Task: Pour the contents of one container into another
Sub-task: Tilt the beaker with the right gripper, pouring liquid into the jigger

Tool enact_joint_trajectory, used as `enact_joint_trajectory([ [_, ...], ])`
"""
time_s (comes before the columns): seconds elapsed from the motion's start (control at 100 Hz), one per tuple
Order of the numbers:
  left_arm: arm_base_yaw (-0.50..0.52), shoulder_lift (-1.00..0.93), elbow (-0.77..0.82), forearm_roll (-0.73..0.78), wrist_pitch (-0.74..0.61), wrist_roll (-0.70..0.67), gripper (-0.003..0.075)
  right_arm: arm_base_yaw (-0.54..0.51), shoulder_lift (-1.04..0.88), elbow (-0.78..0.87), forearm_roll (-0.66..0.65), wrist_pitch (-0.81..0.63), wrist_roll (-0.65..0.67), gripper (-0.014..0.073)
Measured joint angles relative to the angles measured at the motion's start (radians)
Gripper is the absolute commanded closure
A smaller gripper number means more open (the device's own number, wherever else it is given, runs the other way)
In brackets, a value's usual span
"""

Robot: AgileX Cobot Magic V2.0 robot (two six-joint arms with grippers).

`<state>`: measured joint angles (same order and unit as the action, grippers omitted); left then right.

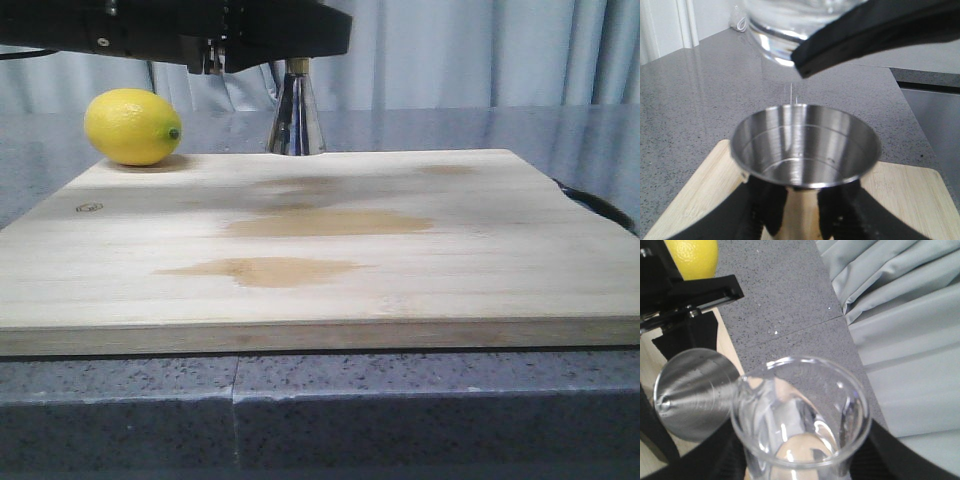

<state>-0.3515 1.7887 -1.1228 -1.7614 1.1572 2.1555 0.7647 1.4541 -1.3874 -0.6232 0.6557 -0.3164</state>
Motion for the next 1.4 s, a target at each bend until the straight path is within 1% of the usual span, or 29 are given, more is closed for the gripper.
enact_joint_trajectory([
  [0.45, 0.000, 0.000, 0.000, 0.000, 0.000, 0.000, 0.0502, 0.009, 0.015, 0.000, -0.094, -0.004, -0.002, 0.0323],
  [0.93, 0.000, 0.000, 0.000, 0.000, 0.000, 0.000, 0.0502, 0.009, 0.015, 0.000, -0.115, 0.002, -0.002, 0.0323],
  [1.4, 0.000, 0.000, 0.000, 0.000, 0.000, 0.000, 0.0502, 0.009, 0.015, 0.000, -0.130, 0.032, -0.081, 0.0323],
])
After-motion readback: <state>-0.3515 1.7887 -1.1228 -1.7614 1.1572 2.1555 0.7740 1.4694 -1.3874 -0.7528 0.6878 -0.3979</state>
